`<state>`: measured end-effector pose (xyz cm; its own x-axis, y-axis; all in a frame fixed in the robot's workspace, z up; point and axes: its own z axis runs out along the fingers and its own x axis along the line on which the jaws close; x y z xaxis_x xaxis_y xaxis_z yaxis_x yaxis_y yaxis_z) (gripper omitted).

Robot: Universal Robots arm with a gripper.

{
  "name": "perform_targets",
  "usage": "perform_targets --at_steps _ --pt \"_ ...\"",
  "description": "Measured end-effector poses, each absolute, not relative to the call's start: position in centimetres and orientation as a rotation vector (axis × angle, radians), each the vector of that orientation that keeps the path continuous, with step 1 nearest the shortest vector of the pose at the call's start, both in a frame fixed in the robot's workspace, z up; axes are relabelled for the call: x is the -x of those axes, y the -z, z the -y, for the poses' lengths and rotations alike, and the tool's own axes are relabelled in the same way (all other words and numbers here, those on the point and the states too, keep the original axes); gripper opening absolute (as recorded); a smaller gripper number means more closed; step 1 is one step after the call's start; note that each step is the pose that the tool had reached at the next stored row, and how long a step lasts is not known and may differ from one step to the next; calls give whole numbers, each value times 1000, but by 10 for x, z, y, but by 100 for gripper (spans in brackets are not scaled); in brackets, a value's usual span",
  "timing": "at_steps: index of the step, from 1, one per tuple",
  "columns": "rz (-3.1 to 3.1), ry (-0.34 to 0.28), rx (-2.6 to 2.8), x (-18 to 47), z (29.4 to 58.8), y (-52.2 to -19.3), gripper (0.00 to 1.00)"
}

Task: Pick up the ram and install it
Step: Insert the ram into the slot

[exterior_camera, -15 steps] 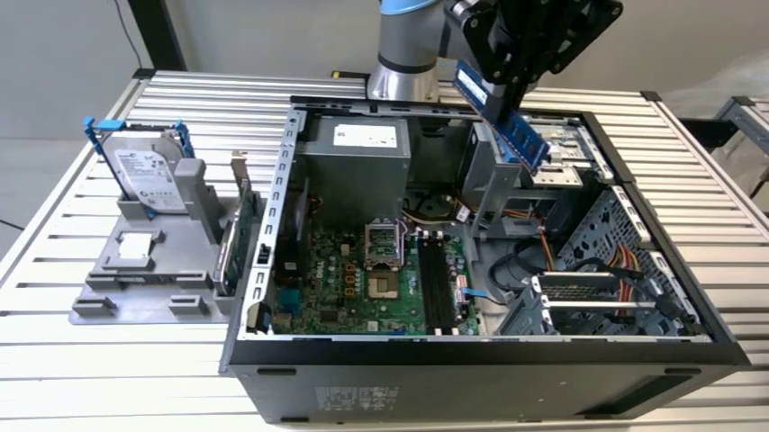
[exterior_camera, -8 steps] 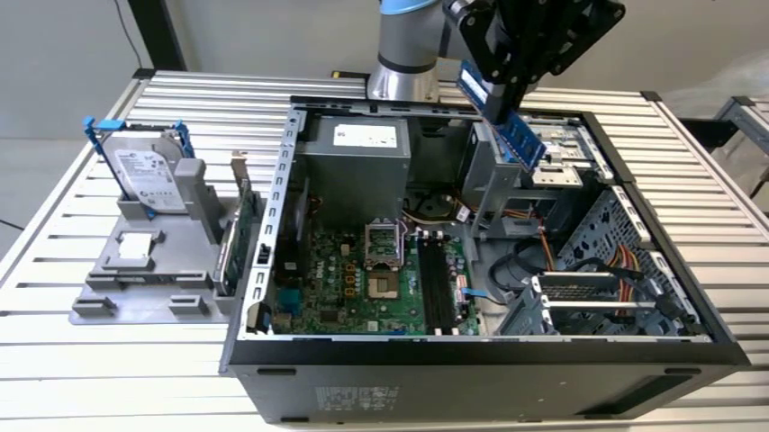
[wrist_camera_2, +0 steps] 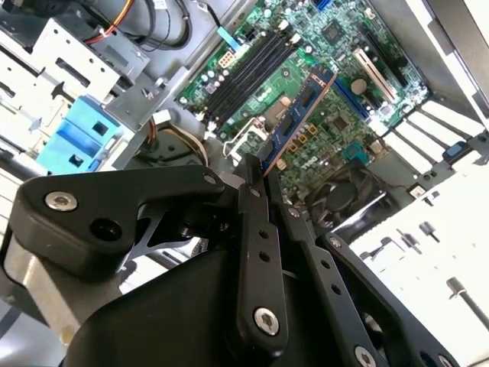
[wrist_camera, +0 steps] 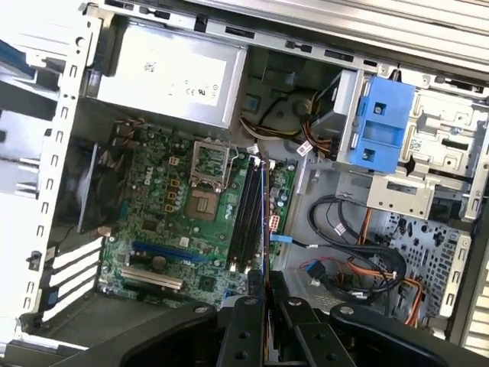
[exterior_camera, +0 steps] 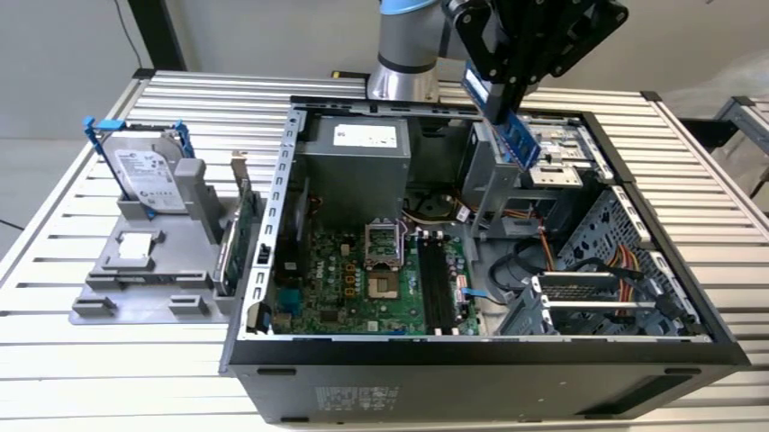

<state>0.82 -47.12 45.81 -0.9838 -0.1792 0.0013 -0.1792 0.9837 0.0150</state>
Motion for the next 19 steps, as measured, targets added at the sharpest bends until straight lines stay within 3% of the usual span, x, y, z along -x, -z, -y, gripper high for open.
perform_targets --at_steps 19 --pt "3133 23 -195 -8 471 -457 0"
